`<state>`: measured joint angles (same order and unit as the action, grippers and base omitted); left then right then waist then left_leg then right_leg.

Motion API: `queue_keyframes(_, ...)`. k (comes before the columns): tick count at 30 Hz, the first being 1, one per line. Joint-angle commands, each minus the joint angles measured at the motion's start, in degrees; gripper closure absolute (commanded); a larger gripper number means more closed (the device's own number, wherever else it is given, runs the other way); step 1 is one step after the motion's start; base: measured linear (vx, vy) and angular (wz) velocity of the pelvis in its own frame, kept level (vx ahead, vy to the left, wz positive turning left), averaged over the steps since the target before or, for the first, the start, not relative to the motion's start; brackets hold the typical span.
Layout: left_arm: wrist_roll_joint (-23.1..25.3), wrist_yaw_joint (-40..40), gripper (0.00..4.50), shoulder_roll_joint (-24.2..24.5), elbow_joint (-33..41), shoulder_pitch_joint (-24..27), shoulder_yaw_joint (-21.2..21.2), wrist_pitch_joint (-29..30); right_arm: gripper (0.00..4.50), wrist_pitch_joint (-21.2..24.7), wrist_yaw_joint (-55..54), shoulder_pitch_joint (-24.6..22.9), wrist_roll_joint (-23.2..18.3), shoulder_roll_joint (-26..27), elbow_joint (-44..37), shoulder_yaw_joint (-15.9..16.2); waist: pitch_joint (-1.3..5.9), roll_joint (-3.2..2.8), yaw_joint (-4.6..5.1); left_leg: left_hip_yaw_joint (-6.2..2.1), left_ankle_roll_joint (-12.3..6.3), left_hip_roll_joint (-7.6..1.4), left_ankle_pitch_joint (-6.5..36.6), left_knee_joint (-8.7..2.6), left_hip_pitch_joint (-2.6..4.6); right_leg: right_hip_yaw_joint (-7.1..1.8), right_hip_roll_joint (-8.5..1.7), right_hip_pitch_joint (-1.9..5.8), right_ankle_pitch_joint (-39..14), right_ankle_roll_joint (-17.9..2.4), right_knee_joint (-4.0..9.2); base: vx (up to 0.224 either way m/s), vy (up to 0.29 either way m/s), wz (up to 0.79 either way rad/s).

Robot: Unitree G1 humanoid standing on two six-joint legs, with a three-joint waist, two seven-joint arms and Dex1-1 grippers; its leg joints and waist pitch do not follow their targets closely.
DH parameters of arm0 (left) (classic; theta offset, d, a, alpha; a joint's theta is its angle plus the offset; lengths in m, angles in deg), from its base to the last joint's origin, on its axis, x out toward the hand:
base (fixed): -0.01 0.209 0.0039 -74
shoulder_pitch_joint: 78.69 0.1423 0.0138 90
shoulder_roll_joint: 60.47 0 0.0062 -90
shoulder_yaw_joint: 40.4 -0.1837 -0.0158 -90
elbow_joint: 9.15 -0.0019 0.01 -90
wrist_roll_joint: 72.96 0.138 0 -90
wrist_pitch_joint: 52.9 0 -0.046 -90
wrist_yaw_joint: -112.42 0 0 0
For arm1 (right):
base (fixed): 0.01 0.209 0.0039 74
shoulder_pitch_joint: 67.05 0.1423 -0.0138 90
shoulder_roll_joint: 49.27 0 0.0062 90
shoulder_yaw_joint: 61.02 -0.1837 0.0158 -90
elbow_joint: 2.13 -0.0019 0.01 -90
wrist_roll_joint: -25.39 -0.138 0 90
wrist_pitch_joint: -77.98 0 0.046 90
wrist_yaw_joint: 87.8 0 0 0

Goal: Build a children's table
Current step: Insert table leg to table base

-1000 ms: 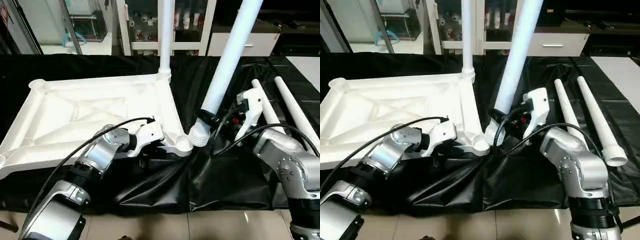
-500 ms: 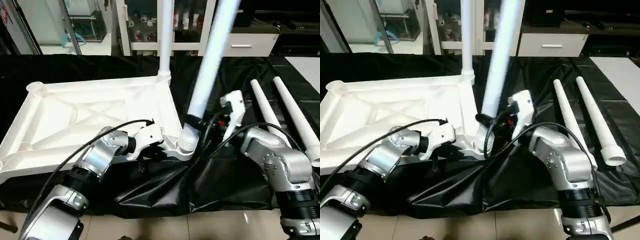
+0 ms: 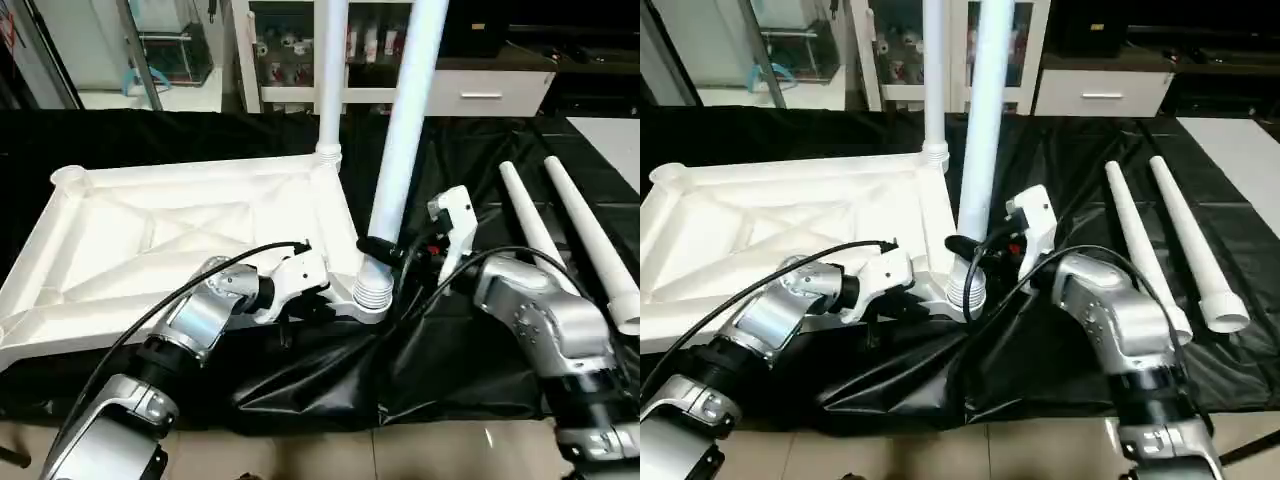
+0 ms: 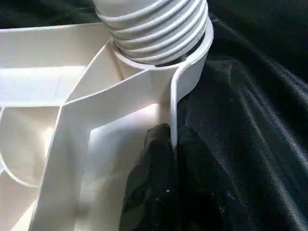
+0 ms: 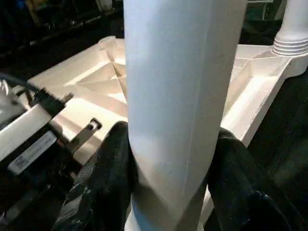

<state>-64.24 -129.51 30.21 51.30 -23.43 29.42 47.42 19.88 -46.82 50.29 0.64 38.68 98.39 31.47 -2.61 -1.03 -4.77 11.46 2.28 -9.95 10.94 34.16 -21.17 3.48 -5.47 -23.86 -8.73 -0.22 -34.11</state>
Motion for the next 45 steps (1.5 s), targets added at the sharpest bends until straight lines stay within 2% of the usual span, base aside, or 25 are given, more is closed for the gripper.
queue_keyframes(1, -1.5, 0.8, 4.50, -1.1, 0.2, 1.4, -0.1, 0.3, 2.70, -0.4, -0.5, 0.5, -0.3, 0.6, 2.9, -0.7, 3.91, 1.44, -0.09, -1.23, -3.00, -2.80, 7.6, -3.73, 0.60, -2.26, -3.38, 2.80, -14.8, -11.4, 3.53, 0.000, 0.000, 0.00)
queue_keyframes(5, -1.6, 0.9, 4.50, -1.1, 0.2, 1.3, 0.1, 0.4, 2.70, -1.3, -0.3, 0.2, 0.1, 0.9, 4.5, -1.2, 3.94, 1.63, -0.04, -1.23, -2.93, -2.84, 7.7, -3.80, 0.63, -2.23, -3.30, 2.90, -13.6, -11.7, 3.39, 0.000, 0.000, 0.00)
queue_keyframes(9, -1.8, 1.3, 4.50, -1.2, 0.3, 1.3, 0.5, 0.7, 2.70, -1.9, -0.2, -2.1, -0.1, 0.8, 4.1, -1.9, 3.92, 1.73, -0.16, -1.20, -3.00, -2.87, 8.0, -3.80, 0.66, -2.29, -3.40, 2.89, -14.7, -11.4, 3.53, 0.000, 0.000, 0.00)
queue_keyframes(14, -1.8, 3.0, 4.50, -1.7, -0.4, 0.9, 1.2, 0.5, 2.70, -3.7, -0.3, -7.3, -0.4, 1.6, 1.0, -2.5, 3.83, 1.76, -0.31, -1.27, -3.00, -2.95, 8.8, -3.97, 0.65, -2.29, -3.39, 2.84, -15.3, -10.7, 3.70, 0.000, 0.000, 0.00)
queue_keyframes(17, -2.0, 3.2, 4.50, -1.8, -0.6, 0.7, 1.5, 0.6, 2.70, -4.6, -1.0, -9.6, -0.8, 2.2, -0.7, -3.1, 3.75, 1.72, -0.24, -1.38, -2.41, -2.90, 10.6, -4.13, 0.71, -2.24, -3.47, 2.77, -18.6, -9.9, 4.11, 0.000, 0.000, 0.00)
queue_keyframes(18, -2.0, 3.2, 4.50, -1.8, -0.7, 0.6, 1.6, 0.7, 2.70, -4.7, -1.2, -10.2, -0.9, 2.3, -1.3, -3.2, 3.75, 1.43, -0.25, -1.42, -2.27, -2.91, 10.7, -4.16, 0.72, -2.26, -3.47, 2.74, -18.8, -9.7, 4.13, 0.000, 0.000, 0.00)
queue_keyframes(21, -2.0, 3.2, 4.50, -1.7, -1.0, 0.3, 1.7, 0.7, 2.70, -5.5, -1.2, -12.4, 0.9, 1.3, -3.4, -1.5, 3.70, 1.46, -0.29, -1.39, -1.98, -2.93, 11.1, -4.24, 0.74, -2.31, -3.32, 2.65, -18.2, -9.5, 4.19, 0.000, 0.000, 0.00)
queue_keyframes(22, -1.9, 3.0, 4.50, -1.6, -1.1, 0.2, 1.6, 0.5, 2.70, -5.8, -0.5, -13.1, 2.6, 0.0, -4.6, 0.5, 3.73, 1.34, -0.28, -1.48, -1.95, -2.94, 11.0, -4.30, 0.69, -2.29, -3.32, 2.74, -17.9, -9.6, 4.09, 0.000, 0.000, 0.00)
queue_keyframes(23, -1.9, 3.0, 4.50, -1.6, -1.1, 0.2, 1.6, 0.5, 2.70, -5.8, -0.5, -13.1, 2.6, 0.0, -4.6, 0.5, 3.70, 1.38, -0.27, -1.45, -1.92, -2.94, 11.1, -4.30, 0.71, -2.26, -3.27, 2.73, -17.9, -9.5, 4.17, 0.000, 0.000, 0.00)
queue_keyframes(24, -1.8, 2.9, 4.50, -1.5, -1.3, 0.0, 1.5, 0.4, 2.70, -5.7, 0.2, -13.2, 4.4, -1.3, -5.3, 2.5, 3.59, 1.24, -0.19, -1.48, -1.81, -2.89, 11.9, -4.37, 0.70, -2.28, -3.28, 2.71, -18.9, -9.3, 4.33, 0.000, 0.000, 0.00)
queue_keyframes(31, -1.6, 2.6, 4.50, -1.4, -1.7, -0.4, 1.4, 0.4, 2.70, -2.8, 1.7, -11.1, 5.7, -3.3, -5.8, 5.2, 3.52, 1.24, 0.22, -1.65, -1.28, -2.93, 14.1, -4.52, 0.82, -2.27, -3.32, 2.65, -21.5, -8.8, 4.66, 0.000, 0.000, 0.00)
queue_keyframes(35, -1.6, 2.5, 4.50, -1.2, -1.9, -0.5, 1.4, 0.3, 2.70, -1.2, 2.5, -10.1, 6.5, -4.5, -5.3, 7.1, 3.47, 1.54, 0.36, -1.63, -1.29, -2.93, 14.5, -4.54, 0.79, -2.33, -3.38, 2.61, -21.8, -8.7, 4.72, 0.000, 0.000, 0.00)
queue_keyframes(40, -1.5, 2.4, 4.50, -1.0, -2.1, -0.5, 1.3, 0.2, 2.70, -1.3, 1.5, -6.6, 8.4, -3.3, -0.4, 8.3, 3.21, 1.45, 1.25, -1.94, -0.18, -2.89, 18.1, -4.79, 0.95, -2.18, -3.42, 2.33, -26.9, -7.7, 5.31, 0.000, 0.000, 0.00)
queue_keyframes(41, -1.5, 2.4, 4.50, -1.0, -2.1, -0.5, 1.3, 0.2, 2.70, -0.6, 1.6, -6.4, 8.1, -3.2, -0.3, 8.4, 3.18, 1.42, 1.33, -1.95, -0.03, -2.90, 18.6, -4.82, 1.04, -2.18, -3.41, 2.23, -27.4, -7.4, 5.42, 0.000, 0.000, 0.00)
queue_keyframes(42, -1.5, 2.4, 4.50, -1.0, -2.0, -0.5, 1.4, 0.3, 2.70, 0.3, 1.7, -6.3, 8.0, -3.2, 0.0, 8.8, 3.20, 1.70, 1.41, -2.03, 0.15, -2.95, 19.4, -4.91, 1.09, -2.15, -3.43, 2.20, -28.1, -7.0, 5.51, 0.000, 0.000, 0.00)
queue_keyframes(45, -1.5, 2.5, 4.50, -0.9, -2.1, -0.5, 1.4, 0.3, 2.70, 0.7, 1.8, -6.6, 9.2, -3.6, 1.6, 10.3, 3.14, 1.71, 1.71, -2.18, 0.75, -3.00, 21.5, -5.13, 1.28, -2.07, -3.38, 2.11, -28.9, -6.6, 5.66, 0.000, 0.000, 0.00)
